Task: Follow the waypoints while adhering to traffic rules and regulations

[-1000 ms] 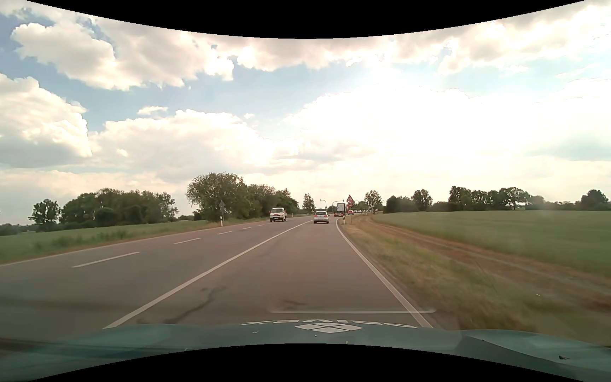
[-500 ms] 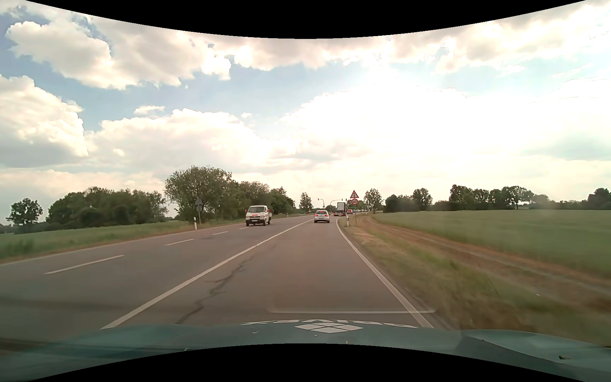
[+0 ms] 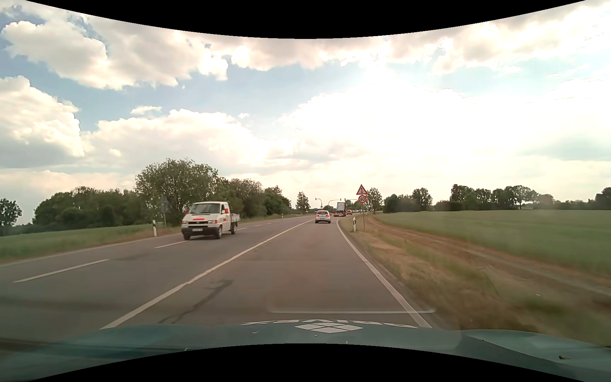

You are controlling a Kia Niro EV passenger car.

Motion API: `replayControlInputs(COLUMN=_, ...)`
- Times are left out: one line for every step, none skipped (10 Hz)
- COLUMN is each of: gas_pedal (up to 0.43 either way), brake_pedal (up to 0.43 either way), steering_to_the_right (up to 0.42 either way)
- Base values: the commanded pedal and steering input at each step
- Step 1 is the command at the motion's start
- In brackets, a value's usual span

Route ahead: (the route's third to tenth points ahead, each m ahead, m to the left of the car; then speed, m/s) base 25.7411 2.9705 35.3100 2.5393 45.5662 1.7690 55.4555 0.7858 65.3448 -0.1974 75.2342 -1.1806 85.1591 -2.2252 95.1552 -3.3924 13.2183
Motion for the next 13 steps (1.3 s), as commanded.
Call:
replayControlInputs(gas_pedal=0.02, brake_pedal=0.0, steering_to_the_right=0.004)
replayControlInputs(gas_pedal=0.02, brake_pedal=0.0, steering_to_the_right=0.003)
replayControlInputs(gas_pedal=0.02, brake_pedal=0.0, steering_to_the_right=0.003)
replayControlInputs(gas_pedal=0.039, brake_pedal=0.0, steering_to_the_right=0.003)
replayControlInputs(gas_pedal=0.047, brake_pedal=0.0, steering_to_the_right=0.003)
replayControlInputs(gas_pedal=0.059, brake_pedal=0.0, steering_to_the_right=0.003)
replayControlInputs(gas_pedal=0.059, brake_pedal=0.0, steering_to_the_right=0.004)
replayControlInputs(gas_pedal=0.059, brake_pedal=0.0, steering_to_the_right=0.003)
replayControlInputs(gas_pedal=0.079, brake_pedal=0.0, steering_to_the_right=0.003)
replayControlInputs(gas_pedal=0.079, brake_pedal=0.0, steering_to_the_right=0.004)
replayControlInputs(gas_pedal=0.079, brake_pedal=0.0, steering_to_the_right=0.003)
replayControlInputs(gas_pedal=0.079, brake_pedal=0.0, steering_to_the_right=0.004)
replayControlInputs(gas_pedal=0.079, brake_pedal=0.0, steering_to_the_right=0.004)
